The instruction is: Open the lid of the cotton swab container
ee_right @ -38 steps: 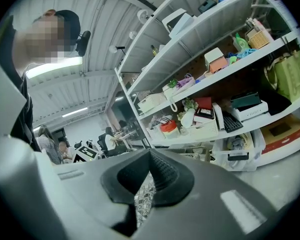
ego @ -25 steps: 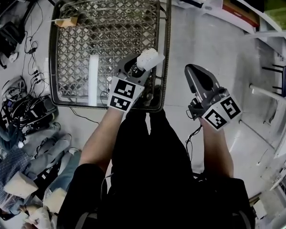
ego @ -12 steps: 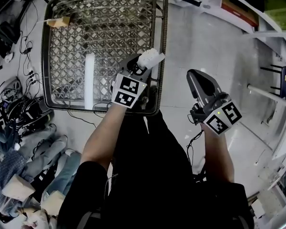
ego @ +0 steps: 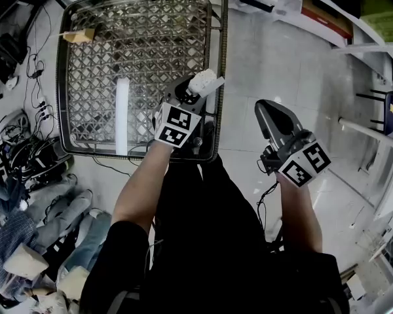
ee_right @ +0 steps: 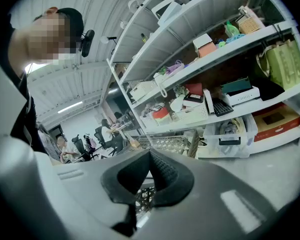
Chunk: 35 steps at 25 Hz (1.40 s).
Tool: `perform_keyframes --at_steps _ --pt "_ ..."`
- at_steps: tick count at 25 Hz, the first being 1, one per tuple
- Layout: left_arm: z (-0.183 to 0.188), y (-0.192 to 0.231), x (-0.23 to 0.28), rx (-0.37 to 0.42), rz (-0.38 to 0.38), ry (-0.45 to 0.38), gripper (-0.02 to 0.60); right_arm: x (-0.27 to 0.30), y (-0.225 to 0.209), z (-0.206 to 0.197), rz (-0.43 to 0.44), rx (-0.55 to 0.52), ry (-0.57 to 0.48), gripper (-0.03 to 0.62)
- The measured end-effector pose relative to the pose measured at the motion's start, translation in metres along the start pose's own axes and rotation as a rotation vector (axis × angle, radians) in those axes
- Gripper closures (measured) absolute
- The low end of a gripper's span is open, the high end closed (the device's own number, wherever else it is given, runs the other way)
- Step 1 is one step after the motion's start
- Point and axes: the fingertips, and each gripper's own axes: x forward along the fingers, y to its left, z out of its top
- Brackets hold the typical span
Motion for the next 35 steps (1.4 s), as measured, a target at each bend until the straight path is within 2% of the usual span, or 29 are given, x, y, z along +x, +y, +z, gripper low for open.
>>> perform_keyframes --at_steps 7,8,15,18,21,24,35 --pt "-0.006 0.001 -0.003 0.033 0.018 0.025 0.380 0.003 0.006 -0.001 0.018 -0.010 0.021 0.585" --pt "-0.007 0.001 -0.004 0.036 0.019 0.026 0.352 0.003 0.007 -0.001 0.021 -0.011 0.025 0.585" --pt "-0.012 0.008 -0.013 0.011 0.047 0.037 0.342 0.007 0.019 0.005 0.050 -0.029 0.030 0.585" --pt "-0.017 0.002 -0.017 0.025 0.013 0.069 0.342 0.006 0.024 0.010 0.059 -0.035 0.029 0.585" --pt "-0.025 -0.006 -0.017 0.055 -0.039 0.107 0.308 0.004 0.027 0.017 0.065 -0.039 0.023 0.585" --pt "-0.028 -0.005 -0.020 0.059 -0.043 0.123 0.290 0.004 0.029 0.021 0.069 -0.042 0.017 0.585" --pt "-0.025 0.001 -0.052 0.052 -0.078 0.194 0.290 0.008 0.046 0.053 0.113 -0.050 -0.019 0.585"
